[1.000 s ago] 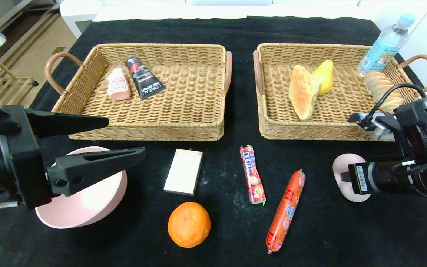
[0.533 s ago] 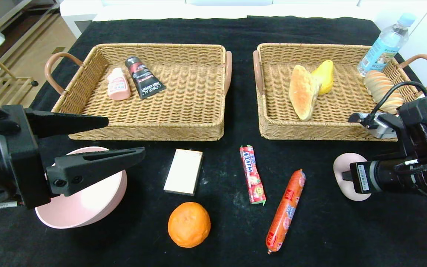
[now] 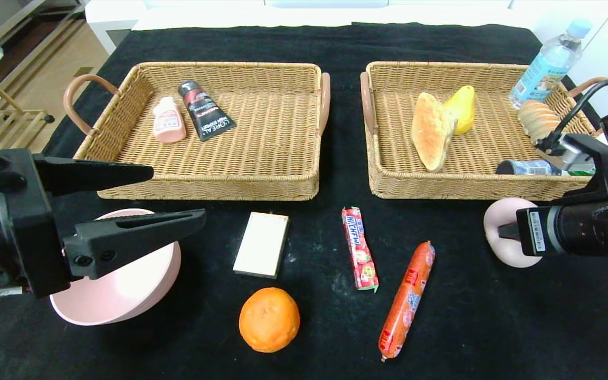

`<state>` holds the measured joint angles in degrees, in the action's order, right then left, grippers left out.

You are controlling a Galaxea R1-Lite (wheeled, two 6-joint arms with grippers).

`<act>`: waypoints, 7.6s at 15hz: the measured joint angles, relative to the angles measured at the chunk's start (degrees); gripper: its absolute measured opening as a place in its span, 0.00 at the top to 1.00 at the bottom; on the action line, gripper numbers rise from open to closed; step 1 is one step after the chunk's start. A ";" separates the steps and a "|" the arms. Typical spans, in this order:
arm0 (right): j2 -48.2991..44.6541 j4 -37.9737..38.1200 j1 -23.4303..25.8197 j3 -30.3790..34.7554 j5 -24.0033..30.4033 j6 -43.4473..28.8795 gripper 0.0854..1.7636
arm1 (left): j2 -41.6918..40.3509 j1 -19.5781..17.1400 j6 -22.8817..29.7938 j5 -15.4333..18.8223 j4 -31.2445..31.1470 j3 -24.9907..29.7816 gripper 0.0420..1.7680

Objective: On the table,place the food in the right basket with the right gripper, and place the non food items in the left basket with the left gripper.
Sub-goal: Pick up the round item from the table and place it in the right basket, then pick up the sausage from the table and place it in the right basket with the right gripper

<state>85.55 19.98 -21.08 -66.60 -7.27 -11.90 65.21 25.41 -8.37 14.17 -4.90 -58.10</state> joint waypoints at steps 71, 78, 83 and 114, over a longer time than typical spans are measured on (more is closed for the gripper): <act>19.91 3.96 9.78 -44.86 -7.20 3.89 0.05 | -0.68 0.17 0.00 0.24 -0.33 0.09 0.03; 14.34 7.89 3.06 -39.99 -10.42 -0.17 0.04 | -0.90 0.26 -0.02 0.27 -0.37 0.26 0.03; 12.76 18.33 -2.84 -39.11 -13.84 -11.17 0.04 | -0.99 0.26 -0.02 0.27 -0.35 0.28 0.03; 22.10 37.77 -21.15 -33.12 -6.68 -38.92 0.03 | -0.88 1.79 -0.02 0.07 -0.24 0.63 0.03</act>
<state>107.66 57.75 -42.23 -99.72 -13.95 -50.82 64.33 27.20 -8.40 14.24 -5.14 -57.47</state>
